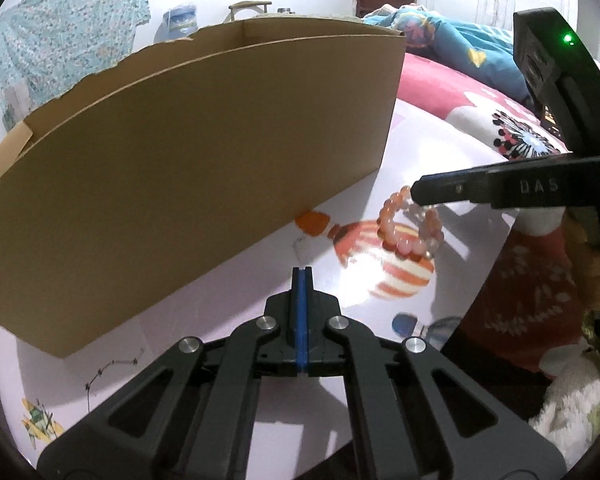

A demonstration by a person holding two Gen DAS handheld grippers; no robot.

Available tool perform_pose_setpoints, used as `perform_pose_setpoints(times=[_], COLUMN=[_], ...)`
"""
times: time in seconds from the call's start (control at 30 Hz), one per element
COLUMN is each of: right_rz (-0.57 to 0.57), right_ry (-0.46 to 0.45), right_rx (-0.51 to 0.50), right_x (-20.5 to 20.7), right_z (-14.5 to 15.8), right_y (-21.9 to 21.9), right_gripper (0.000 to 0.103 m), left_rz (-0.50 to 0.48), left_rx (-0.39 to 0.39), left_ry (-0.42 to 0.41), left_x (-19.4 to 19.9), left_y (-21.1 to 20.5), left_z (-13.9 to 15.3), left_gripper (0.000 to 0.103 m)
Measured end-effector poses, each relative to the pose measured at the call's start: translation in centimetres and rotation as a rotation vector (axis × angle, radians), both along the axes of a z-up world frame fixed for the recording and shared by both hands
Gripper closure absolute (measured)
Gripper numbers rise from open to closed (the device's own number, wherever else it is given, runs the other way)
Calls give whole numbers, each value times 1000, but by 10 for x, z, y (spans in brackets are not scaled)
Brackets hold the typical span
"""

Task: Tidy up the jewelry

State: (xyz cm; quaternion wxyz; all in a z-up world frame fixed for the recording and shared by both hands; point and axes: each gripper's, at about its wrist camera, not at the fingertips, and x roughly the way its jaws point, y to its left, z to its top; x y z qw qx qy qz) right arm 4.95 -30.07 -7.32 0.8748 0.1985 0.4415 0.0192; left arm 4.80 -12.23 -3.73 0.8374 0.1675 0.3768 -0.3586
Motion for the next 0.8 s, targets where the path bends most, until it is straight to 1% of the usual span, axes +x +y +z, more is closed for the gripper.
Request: perform_pose_setpoints(times=[0.1,0.13,0.2,0.23,0.27,0.33,0.43,0.53,0.67,0.7,0.73,0.8], right_rz=[0,4,7,9,10,13,13,11,9,9,9,9], right_ry=[3,6,11,13,14,15,16,18,16,15,14,13], right_rx=[-1,-1,-1,0,1,3,3,6,10,11,12,13], right_x=[0,1,2,3,4,5,6,8,9,9,9,9], right_z=[0,0,-2,-2,-3,-3,-3,-4,-5,-5,-6,-6], right_y=[1,2,3,4,4,6,6,4,3,2,2,1], right_gripper=[93,93,93,93,93,93,93,93,93,93,93,93], left_rz=[-10,-16,-28,-30,-34,-39,-35,-36,-39,-40,-38,-36], left_rx=[-8,-23,-32,-24,-18,-19,-16,-22,5,8,11,11], left_ry=[27,32,19,1,-12,-10,15,10,-19,-20,-20,-19], left_x=[0,0,1,2,3,10,21,26,25,24,24,23], left_y=[6,7,7,4,2,-4,-14,-21,-26,-27,-27,-26], left_z=[1,3,5,5,5,4,-1,-2,-3,-3,-3,-3], left_gripper=[103,101,83,80,80,80,80,80,88,93,97,98])
